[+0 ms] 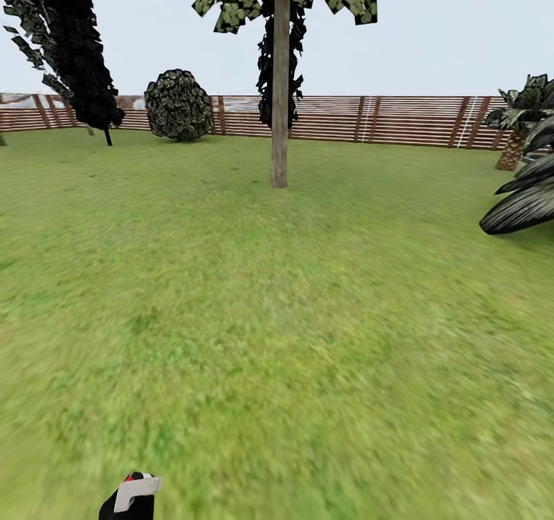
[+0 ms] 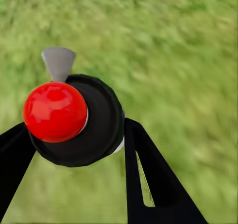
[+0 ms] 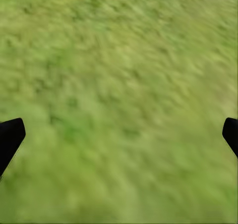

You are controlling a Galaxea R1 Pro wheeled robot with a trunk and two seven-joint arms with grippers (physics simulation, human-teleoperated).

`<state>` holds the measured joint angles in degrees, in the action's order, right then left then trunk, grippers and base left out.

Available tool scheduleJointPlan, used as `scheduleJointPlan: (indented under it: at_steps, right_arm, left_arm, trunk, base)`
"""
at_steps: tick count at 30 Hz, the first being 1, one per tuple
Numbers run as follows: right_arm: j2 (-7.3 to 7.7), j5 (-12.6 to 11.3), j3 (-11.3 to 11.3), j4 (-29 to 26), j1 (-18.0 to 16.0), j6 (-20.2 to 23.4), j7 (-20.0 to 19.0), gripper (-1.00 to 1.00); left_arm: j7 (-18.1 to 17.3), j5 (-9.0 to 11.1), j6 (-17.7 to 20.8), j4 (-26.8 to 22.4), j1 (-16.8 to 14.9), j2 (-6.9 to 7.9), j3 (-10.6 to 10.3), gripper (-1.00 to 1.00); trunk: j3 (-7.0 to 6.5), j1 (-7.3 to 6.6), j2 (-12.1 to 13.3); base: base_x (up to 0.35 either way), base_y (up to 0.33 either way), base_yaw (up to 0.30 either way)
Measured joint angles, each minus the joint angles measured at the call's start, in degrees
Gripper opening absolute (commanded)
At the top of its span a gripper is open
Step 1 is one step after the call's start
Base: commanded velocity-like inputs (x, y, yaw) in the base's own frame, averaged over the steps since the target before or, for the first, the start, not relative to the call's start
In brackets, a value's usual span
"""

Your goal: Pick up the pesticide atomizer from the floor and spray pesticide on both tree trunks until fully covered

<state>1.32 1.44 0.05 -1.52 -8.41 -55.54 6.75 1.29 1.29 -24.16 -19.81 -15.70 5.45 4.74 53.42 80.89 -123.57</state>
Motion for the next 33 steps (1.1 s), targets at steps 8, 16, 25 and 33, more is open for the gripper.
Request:
scheduleJointPlan:
  at_steps: [8, 16, 25, 33]
  right_arm:
    - [0.0, 0.0, 0.0, 0.0, 0.0, 0.0, 0.0, 1.0]
    - [0.0, 0.0, 0.0, 0.0, 0.0, 0.0, 0.0, 1.0]
    - [0.0, 0.0, 0.0, 0.0, 0.0, 0.0, 0.0, 1.0]
    - [0.0, 0.0, 0.0, 0.0, 0.0, 0.0, 0.0, 1.0]
  left_arm:
    - [0.0, 0.0, 0.0, 0.0, 0.0, 0.01, 0.0, -1.0]
    - [0.0, 0.0, 0.0, 0.0, 0.0, 0.0, 0.0, -1.0]
    - [0.0, 0.0, 0.0, 0.0, 0.0, 0.0, 0.0, -1.0]
    - [0.0, 0.0, 0.0, 0.0, 0.0, 0.01, 0.0, -1.0]
  trunk:
    - [0.0, 0.0, 0.0]
    - [0.0, 0.0, 0.0]
    - [0.0, 0.0, 0.0]
    - [0.0, 0.0, 0.0]
  base:
    - [0.339, 0.0, 0.0]
    - [0.339, 0.0, 0.0]
    - [0.339, 0.0, 0.0]
    - [0.339, 0.0, 0.0]
